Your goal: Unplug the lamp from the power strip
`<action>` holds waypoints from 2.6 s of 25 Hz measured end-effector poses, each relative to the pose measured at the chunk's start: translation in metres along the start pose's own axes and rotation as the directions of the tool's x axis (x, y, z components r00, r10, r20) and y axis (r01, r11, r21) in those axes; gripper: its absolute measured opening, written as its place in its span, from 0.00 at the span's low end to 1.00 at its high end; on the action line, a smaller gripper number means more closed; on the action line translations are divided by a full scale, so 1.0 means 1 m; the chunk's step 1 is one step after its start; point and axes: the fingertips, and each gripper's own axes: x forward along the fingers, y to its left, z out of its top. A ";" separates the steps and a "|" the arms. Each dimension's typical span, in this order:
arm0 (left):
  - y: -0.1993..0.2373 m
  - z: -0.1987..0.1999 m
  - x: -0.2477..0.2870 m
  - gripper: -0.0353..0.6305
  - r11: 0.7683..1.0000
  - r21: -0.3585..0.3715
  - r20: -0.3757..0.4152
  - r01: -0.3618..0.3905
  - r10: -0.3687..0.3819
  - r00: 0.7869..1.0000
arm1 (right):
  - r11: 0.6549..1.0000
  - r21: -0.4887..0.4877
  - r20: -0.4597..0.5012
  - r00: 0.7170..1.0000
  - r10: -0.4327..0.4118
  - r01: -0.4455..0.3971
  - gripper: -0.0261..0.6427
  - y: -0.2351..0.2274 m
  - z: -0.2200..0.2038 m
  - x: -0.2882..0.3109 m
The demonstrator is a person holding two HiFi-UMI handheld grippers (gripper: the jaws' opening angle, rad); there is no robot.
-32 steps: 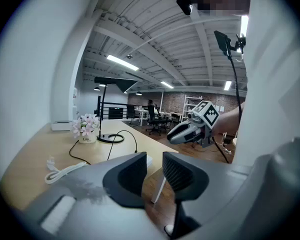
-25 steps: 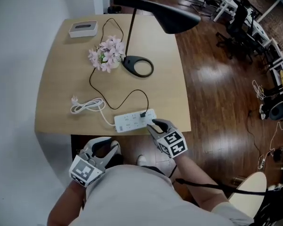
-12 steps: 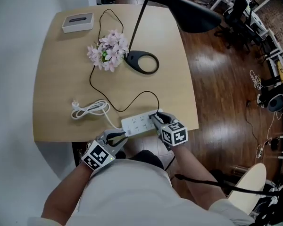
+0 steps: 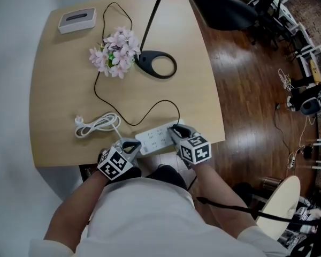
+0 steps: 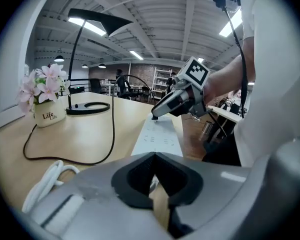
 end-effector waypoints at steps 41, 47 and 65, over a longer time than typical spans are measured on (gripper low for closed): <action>0.014 0.053 -0.109 0.06 0.963 -0.220 0.219 -0.157 0.206 0.954 | 0.989 -0.134 -0.098 0.992 -0.078 0.065 0.22 -0.041 0.049 0.044; 0.007 0.072 -0.124 0.06 0.939 -0.245 0.233 -0.243 0.300 0.925 | 0.983 -0.183 0.014 1.000 -0.003 0.005 0.22 -0.021 0.054 -0.015; -0.161 0.096 -0.207 0.06 0.777 -0.317 0.232 -0.544 0.620 0.749 | 0.926 -0.339 0.122 0.968 0.220 -0.168 0.22 0.025 -0.041 -0.248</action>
